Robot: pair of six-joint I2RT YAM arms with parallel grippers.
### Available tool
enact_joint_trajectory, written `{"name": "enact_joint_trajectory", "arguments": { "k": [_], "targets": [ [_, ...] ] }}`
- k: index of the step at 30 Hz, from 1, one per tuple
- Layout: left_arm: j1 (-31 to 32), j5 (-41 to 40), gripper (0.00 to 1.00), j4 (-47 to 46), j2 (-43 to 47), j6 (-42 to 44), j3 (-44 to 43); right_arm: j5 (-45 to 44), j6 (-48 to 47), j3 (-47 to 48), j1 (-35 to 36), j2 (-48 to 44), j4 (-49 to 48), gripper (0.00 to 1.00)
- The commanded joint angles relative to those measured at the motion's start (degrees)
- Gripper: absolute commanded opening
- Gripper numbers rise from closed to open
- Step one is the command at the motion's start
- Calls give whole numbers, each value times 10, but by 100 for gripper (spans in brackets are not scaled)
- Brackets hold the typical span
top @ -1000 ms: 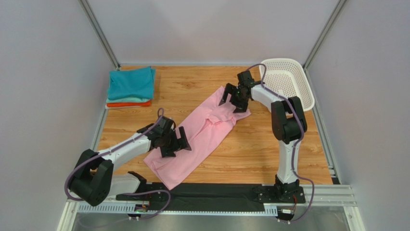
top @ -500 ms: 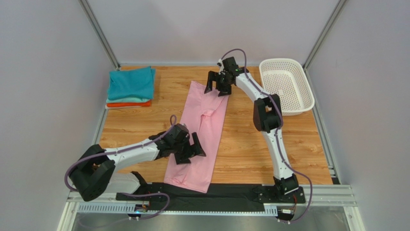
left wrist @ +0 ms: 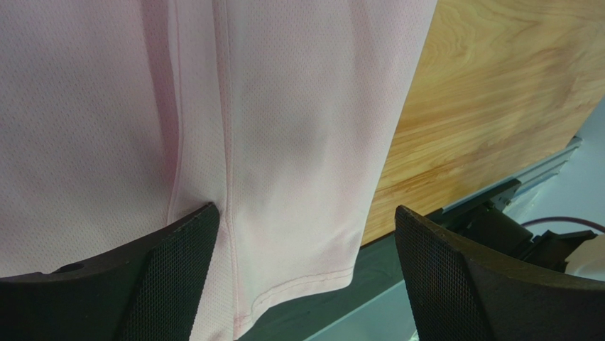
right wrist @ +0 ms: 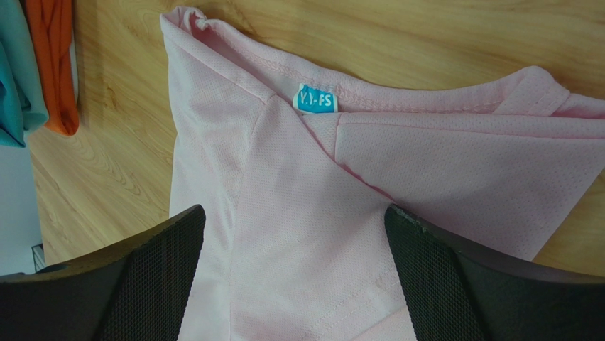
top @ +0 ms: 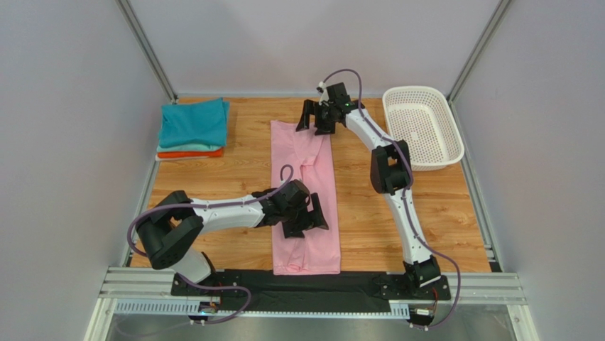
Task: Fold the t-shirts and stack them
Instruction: Fold the tshirt
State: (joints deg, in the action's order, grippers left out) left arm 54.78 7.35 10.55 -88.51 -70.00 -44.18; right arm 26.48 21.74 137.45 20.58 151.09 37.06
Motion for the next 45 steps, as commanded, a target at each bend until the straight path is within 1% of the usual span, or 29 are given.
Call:
{"name": "enact_joint_trajectory", "arguments": {
  "k": [1, 4, 6, 7, 8, 10, 12, 16, 17, 19, 20, 21, 22, 23, 24, 25, 26, 27, 28, 30, 31, 34, 35, 37, 38, 40, 42, 43, 45],
  "targets": [
    [14, -42, 100, 62, 3, 26, -36, -20, -1, 23, -1, 41, -3, 100],
    [25, -66, 100, 109, 39, 47, -62, -20, -11, 27, -1, 7, 10, 100],
    [30, -73, 100, 143, 71, 63, -76, -24, -20, 20, -1, -33, 16, 100],
    [34, -98, 100, 155, 83, 66, -79, -28, -27, 11, -1, -48, 26, 100],
    [37, -103, 100, 166, 108, 75, -80, -41, -33, 2, 1, -80, 28, 100],
    [43, -117, 100, 180, 132, 86, -78, -55, -43, -16, -3, -113, 32, 100],
    [43, -133, 100, 214, 168, 87, -71, -69, -56, -40, 0, -160, 42, 100],
    [43, -170, 100, 287, 250, 64, -32, -112, -61, -107, 1, -246, 56, 100],
    [43, -172, 100, 300, 264, 59, -12, -121, -64, -144, 3, -281, 57, 100],
    [43, -173, 100, 326, 289, 49, 10, -141, -59, -183, 7, -321, 71, 100],
    [43, -172, 100, 350, 312, 33, 34, -156, -57, -215, 14, -364, 75, 100],
    [43, -168, 100, 361, 322, 27, 47, -165, -44, -283, 19, -391, 78, 100],
    [43, -158, 100, 373, 334, 18, 61, -179, -38, -329, 27, -416, 75, 100],
    [43, -153, 100, 376, 358, 4, 90, -211, -34, -369, 49, -467, 73, 100],
    [43, -147, 100, 378, 370, -4, 105, -227, -28, -446, 61, -490, 69, 100],
    [43, -136, 100, 378, 394, -9, 118, -257, -21, -483, 75, -513, 67, 100],
    [43, -129, 100, 376, 404, -13, 142, -264, -14, -515, 105, -555, 61, 100],
    [43, -124, 100, 376, 413, -19, 152, -285, 6, -554, 121, -575, 50, 100],
    [43, -111, 100, 375, 428, -19, 160, -303, 22, -614, 147, -611, 43, 100],
    [43, -99, 97, 371, 439, -16, 179, -310, 48, -671, 169, -643, 33, 100],
    [44, -86, 95, 360, 441, -12, 185, -324, 79, -717, 186, -673, 31, 100],
    [49, -72, 91, 330, 440, -4, 190, -338, 117, -769, 208, -718, 31, 100],
    [52, -64, 90, 322, 433, -4, 192, -346, 119, -795, 221, -749, 31, 100],
    [59, -60, 86, 298, 412, -4, 194, -347, 119, -819, 236, -789, 30, 100],
    [60, -57, 85, 293, 401, -4, 193, -341, 114, -838, 241, -801, 33, 100],
    [69, -50, 81, 271, 368, -5, 192, -339, 117, -853, 256, -826, 44, 100],
    [81, -47, 78, 251, 347, -8, 188, -332, 124, -877, 285, -835, 53, 100],
    [87, -48, 76, 237, 337, -8, 186, -332, 131, -884, 294, -838, 56, 100],
    [98, -51, 69, 236, 308, -11, 175, -332, 163, -906, 318, -843, 57, 100]
  ]
}}
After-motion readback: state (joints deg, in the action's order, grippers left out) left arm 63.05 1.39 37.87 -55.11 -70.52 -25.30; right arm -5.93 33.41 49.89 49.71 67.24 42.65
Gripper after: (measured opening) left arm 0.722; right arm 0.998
